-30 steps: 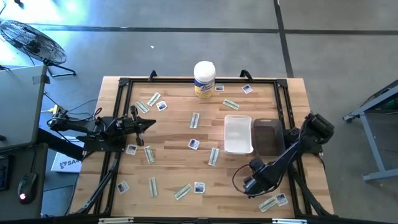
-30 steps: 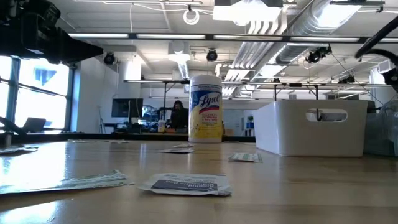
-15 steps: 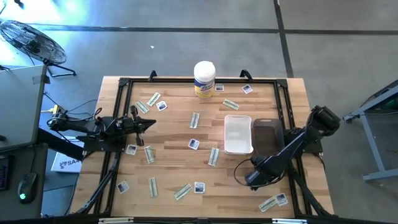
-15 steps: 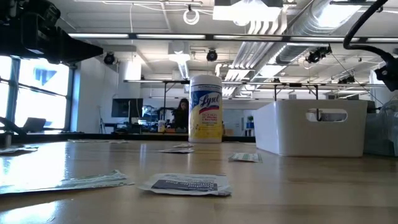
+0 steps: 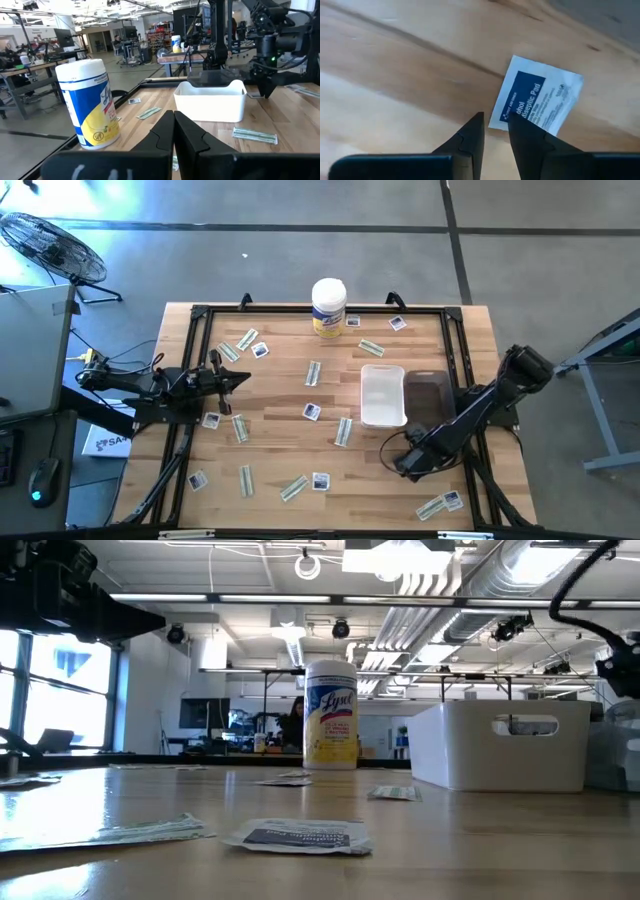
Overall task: Pick & Place First Aid Supplies
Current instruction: Put the blue alcohol pad into the black bin
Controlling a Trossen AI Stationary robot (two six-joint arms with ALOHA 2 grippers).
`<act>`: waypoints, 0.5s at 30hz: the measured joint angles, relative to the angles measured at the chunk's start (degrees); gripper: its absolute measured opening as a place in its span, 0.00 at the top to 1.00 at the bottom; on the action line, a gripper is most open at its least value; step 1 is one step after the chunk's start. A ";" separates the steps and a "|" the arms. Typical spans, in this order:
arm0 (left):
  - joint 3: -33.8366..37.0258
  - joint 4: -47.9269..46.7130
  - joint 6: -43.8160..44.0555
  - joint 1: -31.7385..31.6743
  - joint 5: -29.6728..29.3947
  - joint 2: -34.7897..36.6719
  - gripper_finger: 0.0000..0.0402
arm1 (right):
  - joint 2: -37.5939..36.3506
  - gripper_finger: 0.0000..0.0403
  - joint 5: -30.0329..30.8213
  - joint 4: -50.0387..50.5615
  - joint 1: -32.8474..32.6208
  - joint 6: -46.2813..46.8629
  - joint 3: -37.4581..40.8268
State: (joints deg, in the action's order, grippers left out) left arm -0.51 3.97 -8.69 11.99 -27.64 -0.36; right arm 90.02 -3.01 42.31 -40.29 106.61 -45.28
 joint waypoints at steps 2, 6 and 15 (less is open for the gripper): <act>-0.01 0.00 0.00 0.02 0.00 -0.02 1.00 | -0.04 0.81 0.09 1.27 0.04 -0.60 -1.76; -0.02 0.00 0.00 0.00 0.00 -0.02 1.00 | -0.04 0.82 1.04 5.16 0.00 -1.65 -4.11; 0.00 0.00 0.00 0.02 0.00 -0.02 1.00 | 2.64 0.82 4.01 4.27 -2.34 1.51 -4.96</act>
State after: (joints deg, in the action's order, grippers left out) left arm -0.51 3.97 -8.69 12.01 -27.64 -0.38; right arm 92.65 0.99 46.58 -42.64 108.12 -50.24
